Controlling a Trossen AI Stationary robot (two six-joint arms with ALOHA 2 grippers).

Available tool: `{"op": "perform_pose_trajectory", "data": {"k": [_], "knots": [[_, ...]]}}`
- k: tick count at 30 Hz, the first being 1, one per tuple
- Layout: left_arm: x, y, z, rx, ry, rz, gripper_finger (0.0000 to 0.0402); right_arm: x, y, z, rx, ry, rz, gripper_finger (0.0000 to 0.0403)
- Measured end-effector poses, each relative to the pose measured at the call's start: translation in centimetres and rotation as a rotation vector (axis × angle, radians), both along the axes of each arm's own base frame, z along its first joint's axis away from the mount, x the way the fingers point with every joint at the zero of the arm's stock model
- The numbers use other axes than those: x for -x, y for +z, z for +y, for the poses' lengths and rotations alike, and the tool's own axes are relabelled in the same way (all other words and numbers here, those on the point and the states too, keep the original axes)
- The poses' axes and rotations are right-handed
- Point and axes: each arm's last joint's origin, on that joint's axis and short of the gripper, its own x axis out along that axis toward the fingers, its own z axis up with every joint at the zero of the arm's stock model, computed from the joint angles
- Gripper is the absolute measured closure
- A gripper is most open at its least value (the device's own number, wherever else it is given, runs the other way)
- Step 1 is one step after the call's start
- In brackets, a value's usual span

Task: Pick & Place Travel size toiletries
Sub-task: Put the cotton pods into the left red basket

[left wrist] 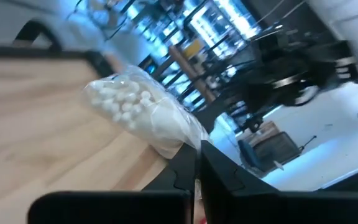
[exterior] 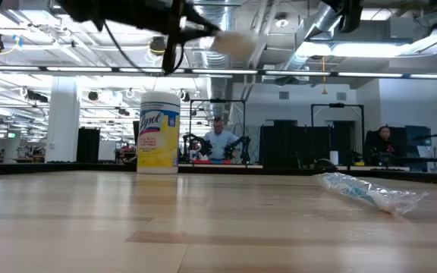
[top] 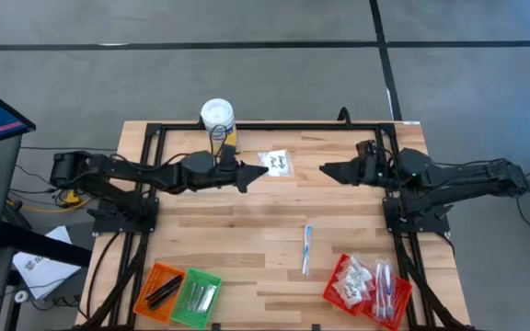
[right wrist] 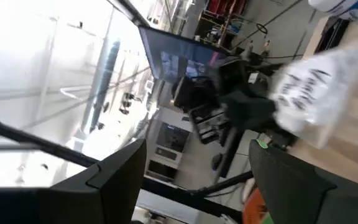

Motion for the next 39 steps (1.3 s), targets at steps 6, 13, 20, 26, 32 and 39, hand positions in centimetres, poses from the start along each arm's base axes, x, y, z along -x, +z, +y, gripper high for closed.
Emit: {"op": "perform_pose_trajectory", "data": {"k": [6,13,20,26,32,39], "knots": [[-0.9,3.3,-0.2,-0.094,0.004,-0.070,0.0401,-1.3,-1.1,-0.7,-0.134,0.062,0.054,0.0127],[-1.2,4.9,-0.3,-0.116,-0.029,-0.096,0.0401,-3.0,-2.2,-1.2,-0.199,0.123,0.099,0.0127],[-1.3,4.8,-1.8,-0.111,-0.082,-0.092,0.0401,-4.0,-2.2,-1.7,-0.203,0.119,0.039,0.0127],[-1.3,4.9,-3.1,-0.107,-0.120,-0.097,0.0401,-4.8,-2.9,-1.8,-0.231,0.122,0.066,0.0127],[-1.3,4.8,-3.4,-0.103,-0.123,-0.095,0.0401,-5.5,-3.3,-1.8,-0.244,0.149,0.065,0.0127],[-1.3,4.8,-3.4,-0.102,-0.118,-0.094,0.0401,-5.9,-3.5,-1.8,-0.268,0.170,0.068,0.0163]]}}
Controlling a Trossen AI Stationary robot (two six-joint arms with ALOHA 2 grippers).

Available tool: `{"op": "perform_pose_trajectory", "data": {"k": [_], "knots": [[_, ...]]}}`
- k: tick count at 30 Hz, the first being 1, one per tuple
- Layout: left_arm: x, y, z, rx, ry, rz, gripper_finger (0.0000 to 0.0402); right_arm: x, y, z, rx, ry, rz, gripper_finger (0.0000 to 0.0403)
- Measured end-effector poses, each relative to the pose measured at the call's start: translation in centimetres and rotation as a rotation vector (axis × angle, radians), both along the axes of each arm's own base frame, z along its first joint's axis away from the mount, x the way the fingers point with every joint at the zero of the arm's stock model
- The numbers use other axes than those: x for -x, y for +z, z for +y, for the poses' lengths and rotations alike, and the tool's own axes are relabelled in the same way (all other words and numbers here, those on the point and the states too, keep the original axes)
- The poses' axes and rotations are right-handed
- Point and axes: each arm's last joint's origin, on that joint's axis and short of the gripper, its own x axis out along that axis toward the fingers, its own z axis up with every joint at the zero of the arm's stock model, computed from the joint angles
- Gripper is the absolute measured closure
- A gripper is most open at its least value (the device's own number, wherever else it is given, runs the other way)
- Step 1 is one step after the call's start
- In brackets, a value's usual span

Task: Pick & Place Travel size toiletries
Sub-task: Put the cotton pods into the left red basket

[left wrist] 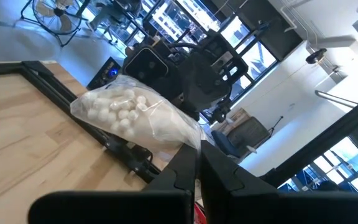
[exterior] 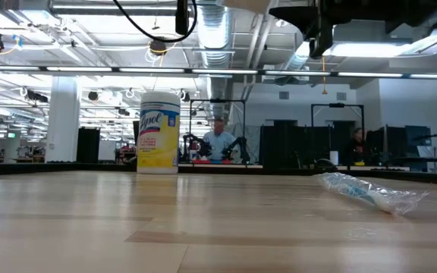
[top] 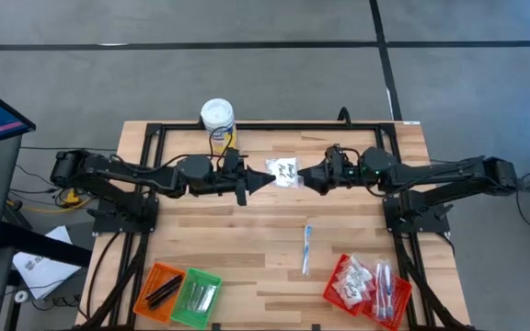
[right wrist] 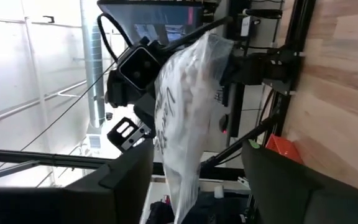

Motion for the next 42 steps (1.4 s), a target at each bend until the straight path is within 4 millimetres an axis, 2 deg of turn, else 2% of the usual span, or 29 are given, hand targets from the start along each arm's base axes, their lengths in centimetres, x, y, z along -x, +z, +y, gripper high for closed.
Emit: {"op": "perform_pose_trajectory", "data": {"k": [10,15,18,25,28,33,38,42], "knots": [[0.0,0.0,-0.3,0.004,-0.014,0.004,0.0401,0.1,0.0,-0.3,0.008,-0.012,-0.002,0.0316],[0.0,-0.1,-0.4,0.004,-0.025,0.005,0.0402,0.1,0.1,-0.3,0.009,-0.012,-0.002,0.0372],[0.0,-0.1,-0.4,0.003,-0.032,0.005,0.0401,0.1,0.1,-0.3,0.009,-0.012,-0.002,0.0396],[0.0,-0.1,-0.5,0.000,-0.071,0.005,0.0396,0.1,0.1,-0.2,0.039,-0.005,-0.003,0.0400],[0.0,-0.1,-0.5,-0.001,-0.081,0.005,0.0371,0.1,0.1,-0.2,0.051,-0.003,-0.004,0.0401],[0.0,0.0,-0.6,0.043,-0.096,0.000,0.0293,0.8,0.8,-0.1,0.066,-0.001,-0.034,0.0402],[0.5,0.5,-0.6,0.056,-0.129,-0.005,0.0210,2.1,1.9,0.1,0.095,0.022,-0.069,0.0402],[1.2,1.3,-0.6,0.055,-0.134,-0.039,0.0172,3.6,2.6,0.8,0.126,0.057,-0.059,0.0402]]}}
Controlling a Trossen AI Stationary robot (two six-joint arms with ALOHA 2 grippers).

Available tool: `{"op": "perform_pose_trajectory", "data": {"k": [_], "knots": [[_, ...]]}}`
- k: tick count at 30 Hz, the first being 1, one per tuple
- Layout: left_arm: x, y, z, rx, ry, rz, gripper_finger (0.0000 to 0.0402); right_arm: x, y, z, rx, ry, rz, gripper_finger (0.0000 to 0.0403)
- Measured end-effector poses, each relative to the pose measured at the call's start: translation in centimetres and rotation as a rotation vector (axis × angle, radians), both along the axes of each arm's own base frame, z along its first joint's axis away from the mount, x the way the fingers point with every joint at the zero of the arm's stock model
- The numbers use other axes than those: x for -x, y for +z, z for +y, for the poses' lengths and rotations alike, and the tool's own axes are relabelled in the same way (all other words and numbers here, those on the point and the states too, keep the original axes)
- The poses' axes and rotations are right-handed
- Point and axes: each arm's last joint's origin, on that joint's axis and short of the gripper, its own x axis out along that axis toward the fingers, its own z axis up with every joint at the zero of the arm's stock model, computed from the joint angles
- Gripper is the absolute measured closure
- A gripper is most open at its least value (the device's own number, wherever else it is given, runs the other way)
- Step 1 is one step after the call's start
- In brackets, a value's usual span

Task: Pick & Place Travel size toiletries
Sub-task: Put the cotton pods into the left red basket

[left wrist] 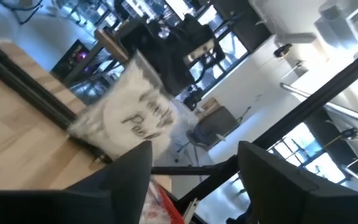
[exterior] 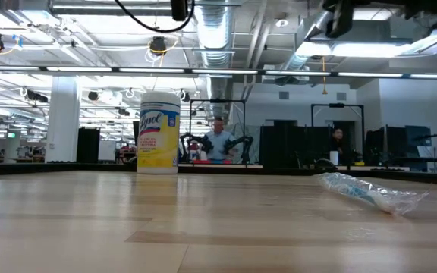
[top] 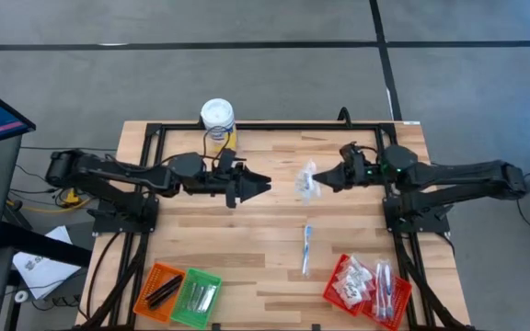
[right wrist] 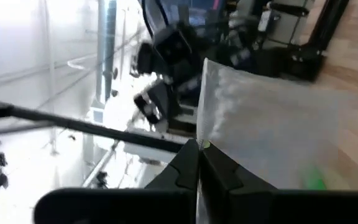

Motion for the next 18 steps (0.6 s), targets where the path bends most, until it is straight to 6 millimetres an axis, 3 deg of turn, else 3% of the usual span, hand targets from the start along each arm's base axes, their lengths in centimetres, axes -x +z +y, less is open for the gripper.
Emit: {"op": "perform_pose_trajectory", "data": {"k": [5,11,15,18], "knots": [[1.0,0.5,0.2,-0.004,0.023,-0.019,0.0162,2.0,1.5,1.5,0.076,0.071,0.065,0.0403],[1.3,0.6,0.2,-0.005,0.020,-0.021,0.0177,3.7,3.0,4.6,0.133,0.233,0.160,0.0403],[1.3,0.5,-0.4,-0.008,-0.019,-0.014,0.0190,4.6,2.7,7.4,0.149,0.276,0.284,0.0403],[1.4,0.5,-1.3,-0.015,-0.051,-0.014,0.0198,5.3,1.4,9.7,0.139,0.273,0.415,0.0403]]}}
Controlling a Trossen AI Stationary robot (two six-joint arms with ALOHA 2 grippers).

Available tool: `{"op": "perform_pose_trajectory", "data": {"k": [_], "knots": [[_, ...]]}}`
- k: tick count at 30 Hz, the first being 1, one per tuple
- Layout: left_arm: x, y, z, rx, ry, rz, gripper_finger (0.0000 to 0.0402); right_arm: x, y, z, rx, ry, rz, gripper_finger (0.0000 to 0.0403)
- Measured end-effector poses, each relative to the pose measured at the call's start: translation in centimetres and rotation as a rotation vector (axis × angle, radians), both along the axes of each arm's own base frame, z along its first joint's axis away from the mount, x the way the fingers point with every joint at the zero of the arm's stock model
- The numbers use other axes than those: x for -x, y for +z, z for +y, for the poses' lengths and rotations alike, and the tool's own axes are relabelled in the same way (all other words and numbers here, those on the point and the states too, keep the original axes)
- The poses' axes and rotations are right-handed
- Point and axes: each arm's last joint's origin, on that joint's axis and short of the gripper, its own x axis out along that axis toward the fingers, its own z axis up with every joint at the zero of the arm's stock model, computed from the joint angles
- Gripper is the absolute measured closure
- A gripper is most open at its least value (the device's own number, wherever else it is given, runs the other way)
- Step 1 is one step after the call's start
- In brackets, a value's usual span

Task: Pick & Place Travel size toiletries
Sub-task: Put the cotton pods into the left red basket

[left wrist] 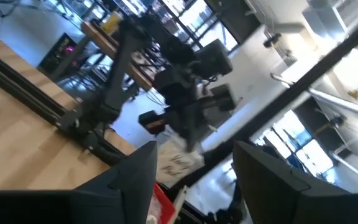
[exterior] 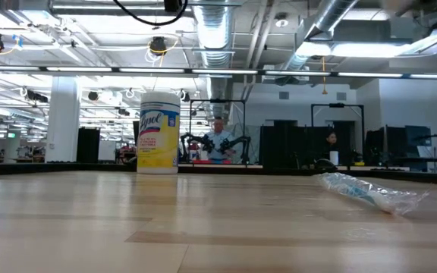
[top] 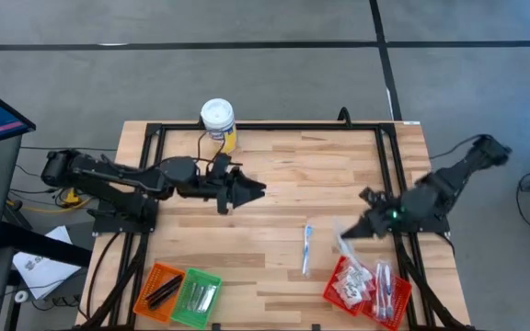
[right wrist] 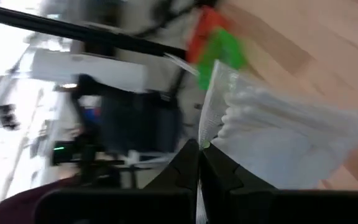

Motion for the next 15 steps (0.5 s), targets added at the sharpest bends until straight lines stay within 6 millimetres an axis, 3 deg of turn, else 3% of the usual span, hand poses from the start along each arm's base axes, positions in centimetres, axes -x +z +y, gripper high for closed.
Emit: {"op": "perform_pose_trajectory", "data": {"k": [5,15], "knots": [[0.3,0.0,-2.2,-0.021,-0.067,-0.001,0.0206,1.2,-2.7,4.1,0.003,-0.025,0.197,0.0403],[1.2,0.0,-5.9,-0.014,-0.135,-0.001,0.0215,1.1,-6.2,9.9,-0.017,0.010,0.318,0.0403]]}}
